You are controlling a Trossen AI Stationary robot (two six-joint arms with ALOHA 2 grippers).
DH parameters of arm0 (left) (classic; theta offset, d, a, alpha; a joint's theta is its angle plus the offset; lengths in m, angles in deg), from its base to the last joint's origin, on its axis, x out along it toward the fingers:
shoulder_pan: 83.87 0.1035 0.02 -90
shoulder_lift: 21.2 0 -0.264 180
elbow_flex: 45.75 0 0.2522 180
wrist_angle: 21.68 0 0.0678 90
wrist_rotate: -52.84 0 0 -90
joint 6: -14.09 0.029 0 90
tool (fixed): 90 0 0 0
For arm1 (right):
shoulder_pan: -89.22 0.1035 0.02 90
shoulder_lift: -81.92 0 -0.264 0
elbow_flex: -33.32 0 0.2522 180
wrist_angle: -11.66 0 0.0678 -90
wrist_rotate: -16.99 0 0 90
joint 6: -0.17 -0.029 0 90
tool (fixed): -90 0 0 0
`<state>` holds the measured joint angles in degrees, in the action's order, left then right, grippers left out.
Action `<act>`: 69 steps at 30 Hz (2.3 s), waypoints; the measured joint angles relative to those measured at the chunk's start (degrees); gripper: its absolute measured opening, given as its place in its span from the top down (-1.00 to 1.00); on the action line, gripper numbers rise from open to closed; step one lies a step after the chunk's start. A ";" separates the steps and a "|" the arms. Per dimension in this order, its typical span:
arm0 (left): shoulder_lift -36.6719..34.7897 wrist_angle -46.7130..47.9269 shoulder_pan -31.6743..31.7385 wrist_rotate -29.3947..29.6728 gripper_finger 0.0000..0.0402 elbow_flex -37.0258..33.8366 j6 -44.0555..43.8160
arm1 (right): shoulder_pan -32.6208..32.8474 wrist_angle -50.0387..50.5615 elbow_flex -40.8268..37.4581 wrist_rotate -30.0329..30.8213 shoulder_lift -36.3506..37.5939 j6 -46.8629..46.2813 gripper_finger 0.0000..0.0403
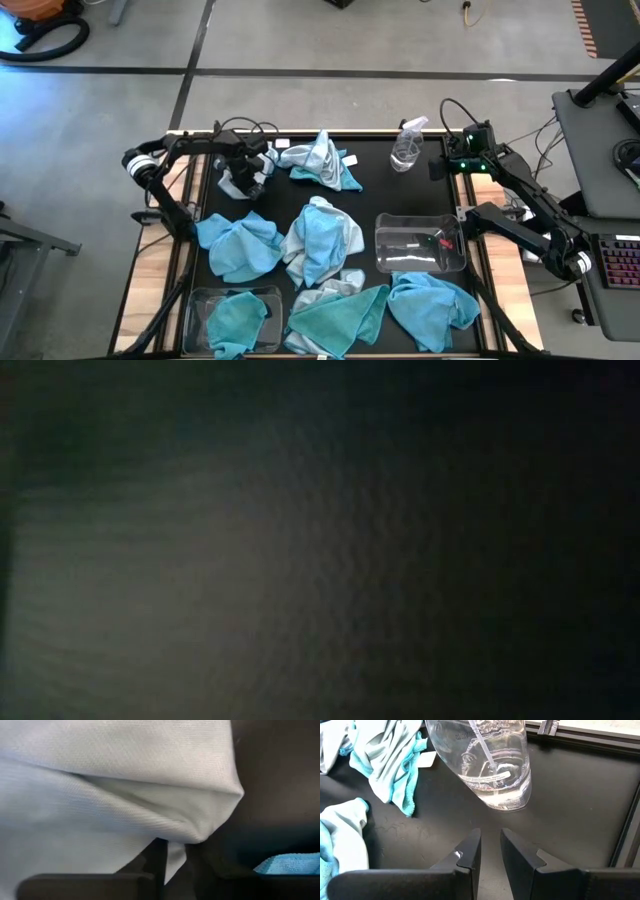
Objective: Sort microfiber towel by color & place in baskets
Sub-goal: Put the white towel into the top transparent bin
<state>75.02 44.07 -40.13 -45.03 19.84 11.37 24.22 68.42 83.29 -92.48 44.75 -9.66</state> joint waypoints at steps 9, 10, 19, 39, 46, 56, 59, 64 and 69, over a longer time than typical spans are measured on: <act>-0.59 0.23 -0.03 -0.31 0.99 0.12 -3.97 | 0.00 -0.02 0.00 0.01 0.00 0.00 0.66; -0.59 1.09 -0.04 -0.47 0.99 0.69 -4.46 | 0.00 -0.02 0.00 0.01 0.00 0.00 0.66; -2.26 10.69 -1.19 -2.33 1.00 12.64 -5.17 | -0.01 -0.37 0.01 0.01 -0.02 -0.01 0.66; -11.32 19.58 -8.89 1.22 1.00 46.71 -4.42 | -0.02 -0.50 0.02 0.01 -0.04 -0.02 0.66; -13.60 17.17 -17.73 2.92 1.00 50.67 -7.01 | -0.01 -0.51 0.02 0.01 -0.04 -0.02 0.66; -11.92 3.50 -31.32 5.82 1.00 50.88 -5.92 | -0.01 -1.49 0.02 0.01 -0.04 -0.12 0.66; -10.74 -0.11 -33.01 5.91 1.00 50.88 -5.34 | 0.00 -1.78 0.02 0.01 -0.05 -0.22 0.66; -8.79 -5.18 -34.42 5.87 1.00 50.88 -5.29 | -0.01 -1.80 0.02 0.02 -0.07 -0.22 0.66; -7.05 -13.24 -35.58 3.54 1.00 50.97 -4.92 | 0.00 -1.99 0.02 0.01 -0.07 -0.22 0.66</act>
<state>67.97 30.82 -75.72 -41.49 70.81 6.45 24.22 66.43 83.31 -92.47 44.68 -9.87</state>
